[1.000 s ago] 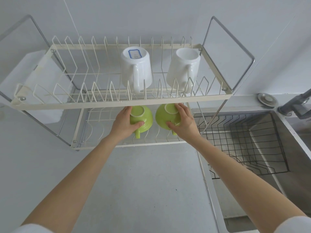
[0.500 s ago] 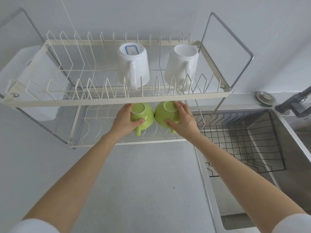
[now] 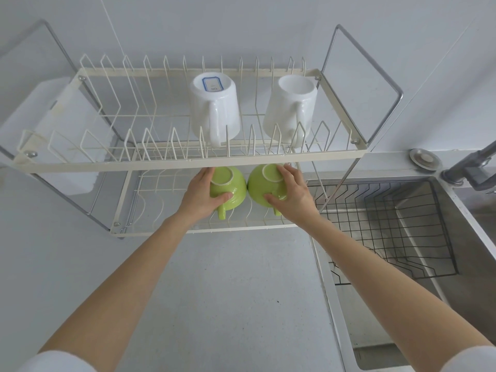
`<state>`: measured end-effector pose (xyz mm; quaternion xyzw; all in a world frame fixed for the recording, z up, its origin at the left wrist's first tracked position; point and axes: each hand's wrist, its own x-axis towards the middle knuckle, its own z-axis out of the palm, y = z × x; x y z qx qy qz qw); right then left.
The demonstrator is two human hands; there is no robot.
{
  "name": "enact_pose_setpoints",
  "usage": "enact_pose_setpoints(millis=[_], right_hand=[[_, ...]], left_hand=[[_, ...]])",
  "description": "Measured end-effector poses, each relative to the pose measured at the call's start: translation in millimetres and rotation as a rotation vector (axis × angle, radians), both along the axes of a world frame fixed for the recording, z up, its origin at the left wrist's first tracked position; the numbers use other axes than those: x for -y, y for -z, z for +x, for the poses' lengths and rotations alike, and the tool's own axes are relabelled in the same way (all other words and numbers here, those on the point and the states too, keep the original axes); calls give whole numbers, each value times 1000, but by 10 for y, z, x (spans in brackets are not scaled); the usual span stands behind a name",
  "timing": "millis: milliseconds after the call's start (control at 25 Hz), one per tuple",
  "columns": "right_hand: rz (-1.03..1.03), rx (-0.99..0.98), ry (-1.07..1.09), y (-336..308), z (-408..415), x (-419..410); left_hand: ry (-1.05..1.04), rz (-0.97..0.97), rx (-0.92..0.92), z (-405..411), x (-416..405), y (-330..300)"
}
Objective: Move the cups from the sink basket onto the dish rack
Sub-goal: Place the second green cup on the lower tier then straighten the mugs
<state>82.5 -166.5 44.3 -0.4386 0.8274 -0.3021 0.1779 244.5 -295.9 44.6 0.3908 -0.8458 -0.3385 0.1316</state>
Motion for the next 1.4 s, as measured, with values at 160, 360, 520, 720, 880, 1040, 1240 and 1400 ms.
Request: enact_pose_setpoints(millis=[160,360,520,720,880,1040,1240,1400], right_hand=[[21,10,-16,-11,9,1],[109,-109,-59,-88,97,-63],[171,-238,-131,-262,174,-169],[136,-339,-202,-510,326,-435],[85,-393,-228,-698,451,-659],[-28,-437,-236,-861,523,-871],[-216,-543,-243,-1074,567,-1021],[-285,-608,-235,-1279,566,-1023]], left_hand=[[17,11,7,4,-11,-21],[-22,16,15,34,-36,-150],[48,-122,240,164,-128,-290],[123,-288,435,340,-445,-515],[131,-350,438,464,-735,-733],[143,-456,347,601,-971,-976],[129,-559,175,702,-1196,-1341],[100,-624,80,702,-1254,-1578]])
